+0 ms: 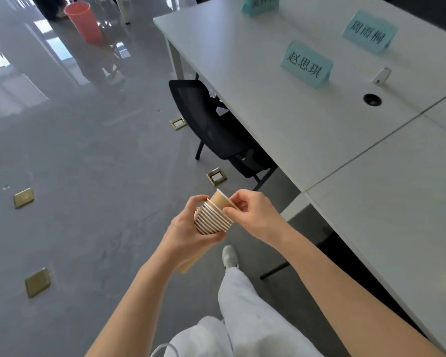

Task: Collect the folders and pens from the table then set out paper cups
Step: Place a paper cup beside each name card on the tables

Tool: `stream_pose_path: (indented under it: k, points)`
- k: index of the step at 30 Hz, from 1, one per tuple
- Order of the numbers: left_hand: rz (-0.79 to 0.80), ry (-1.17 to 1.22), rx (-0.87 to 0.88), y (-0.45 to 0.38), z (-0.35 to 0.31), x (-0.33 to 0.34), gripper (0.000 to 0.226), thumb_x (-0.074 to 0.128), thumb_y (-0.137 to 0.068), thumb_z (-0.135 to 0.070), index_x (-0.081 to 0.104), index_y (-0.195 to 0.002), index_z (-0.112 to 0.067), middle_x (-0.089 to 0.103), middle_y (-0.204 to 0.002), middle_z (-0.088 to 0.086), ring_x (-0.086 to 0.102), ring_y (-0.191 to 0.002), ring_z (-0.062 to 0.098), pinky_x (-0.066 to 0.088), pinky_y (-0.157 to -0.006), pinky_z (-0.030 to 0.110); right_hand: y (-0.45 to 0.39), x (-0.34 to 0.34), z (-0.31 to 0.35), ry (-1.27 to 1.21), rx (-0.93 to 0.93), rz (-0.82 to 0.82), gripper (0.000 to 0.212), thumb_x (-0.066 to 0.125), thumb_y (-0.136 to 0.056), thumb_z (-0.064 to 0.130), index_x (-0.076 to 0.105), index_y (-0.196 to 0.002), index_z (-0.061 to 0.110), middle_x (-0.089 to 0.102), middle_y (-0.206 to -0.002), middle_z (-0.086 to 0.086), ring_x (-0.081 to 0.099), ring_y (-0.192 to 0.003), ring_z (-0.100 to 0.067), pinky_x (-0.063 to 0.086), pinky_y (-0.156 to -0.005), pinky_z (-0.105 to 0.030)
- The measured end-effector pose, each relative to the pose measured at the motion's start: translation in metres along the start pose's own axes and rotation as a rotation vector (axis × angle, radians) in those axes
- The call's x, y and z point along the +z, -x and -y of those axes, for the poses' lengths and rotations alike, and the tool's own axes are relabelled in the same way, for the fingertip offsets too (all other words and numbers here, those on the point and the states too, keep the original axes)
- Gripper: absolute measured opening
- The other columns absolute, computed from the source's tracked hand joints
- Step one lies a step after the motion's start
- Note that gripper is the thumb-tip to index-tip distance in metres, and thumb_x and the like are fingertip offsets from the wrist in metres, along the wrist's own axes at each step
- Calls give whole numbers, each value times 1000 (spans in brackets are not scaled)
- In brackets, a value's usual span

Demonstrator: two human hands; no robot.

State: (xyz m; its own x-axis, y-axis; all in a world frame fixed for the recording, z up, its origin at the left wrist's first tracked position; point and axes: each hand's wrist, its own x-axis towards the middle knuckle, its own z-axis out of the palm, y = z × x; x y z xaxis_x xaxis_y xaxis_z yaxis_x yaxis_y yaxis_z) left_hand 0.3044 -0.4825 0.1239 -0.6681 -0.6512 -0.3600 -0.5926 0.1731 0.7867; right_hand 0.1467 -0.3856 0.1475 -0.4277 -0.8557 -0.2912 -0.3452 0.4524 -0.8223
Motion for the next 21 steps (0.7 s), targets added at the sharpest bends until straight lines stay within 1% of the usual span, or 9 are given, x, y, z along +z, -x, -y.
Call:
stream_pose_path:
  k: [3, 7, 8, 10, 12, 14, 16, 18, 21]
  points:
    - [6, -7, 11, -39, -7, -21, 73, 83, -59, -41, 42, -118, -55, 66, -91, -9, 67, -84, 12, 59, -76, 42, -43, -11, 7, -72, 29, -43, 21, 69, -86, 27, 66, -101, 13, 71, -91, 4, 67, -86, -6, 56, -80, -25]
    - [-2, 17, 35, -104, -25, -51, 75, 84, -61, -38, 42, -121, -53, 65, -94, -8, 67, -85, 15, 60, -73, 43, -111, -32, 25, -198, 117, -116, 37, 69, -86, 34, 59, -117, 18, 63, -109, 6, 59, -100, -7, 46, -76, -14]
    - [-5, 22, 39, -117, -30, -57, 76, 83, -60, -39, 42, -122, -53, 64, -95, -7, 67, -85, 16, 60, -73, 43, -125, -36, 28, -252, 172, -117, 45, 69, -86, 38, 54, -123, 19, 60, -115, 5, 57, -105, -9, 46, -79, -16]
    - [-9, 25, 55, -146, -38, -72, 77, 82, -60, -40, 41, -123, -53, 64, -96, -5, 67, -85, 16, 60, -72, 43, -157, -43, 33, -373, 298, -73, 63, 69, -83, 45, 45, -135, 19, 55, -127, 0, 55, -115, -15, 49, -93, -29]
    - [-5, 23, 66, -174, -44, -86, 78, 82, -61, -40, 40, -125, -53, 64, -98, -5, 66, -86, 17, 60, -72, 43, -188, -48, 34, -464, 397, 4, 75, 68, -82, 52, 40, -142, 17, 53, -135, -3, 53, -121, -19, 46, -104, -39]
    - [2, 19, 71, -196, -47, -96, 79, 81, -60, -42, 40, -126, -53, 63, -99, -4, 65, -87, 18, 60, -72, 43, -212, -52, 35, -596, 437, 95, 75, 67, -80, 55, 46, -140, 15, 58, -132, -2, 55, -120, -20, 46, -105, -41]
    - [15, 13, 72, -222, -48, -110, 79, 81, -59, -43, 40, -125, -54, 62, -100, -5, 65, -88, 18, 60, -73, 43, -240, -53, 38, -721, 447, 130, 69, 70, -77, 55, 55, -132, 16, 63, -126, -3, 57, -119, -21, 44, -106, -43]
    - [36, 9, 81, -241, -48, -119, 78, 83, -62, -40, 39, -125, -54, 62, -102, -6, 65, -89, 17, 60, -73, 40, -258, -53, 44, -790, 439, 109, 62, 72, -77, 50, 57, -128, 17, 64, -125, -4, 57, -121, -22, 42, -108, -44]
    - [77, 8, 90, -279, -45, -140, 76, 84, -68, -35, 38, -125, -53, 59, -104, -5, 64, -89, 17, 60, -74, 37, -293, -53, 55, -915, 431, -13, 50, 69, -86, 37, 54, -129, 15, 64, -123, -7, 57, -119, -24, 41, -109, -45]
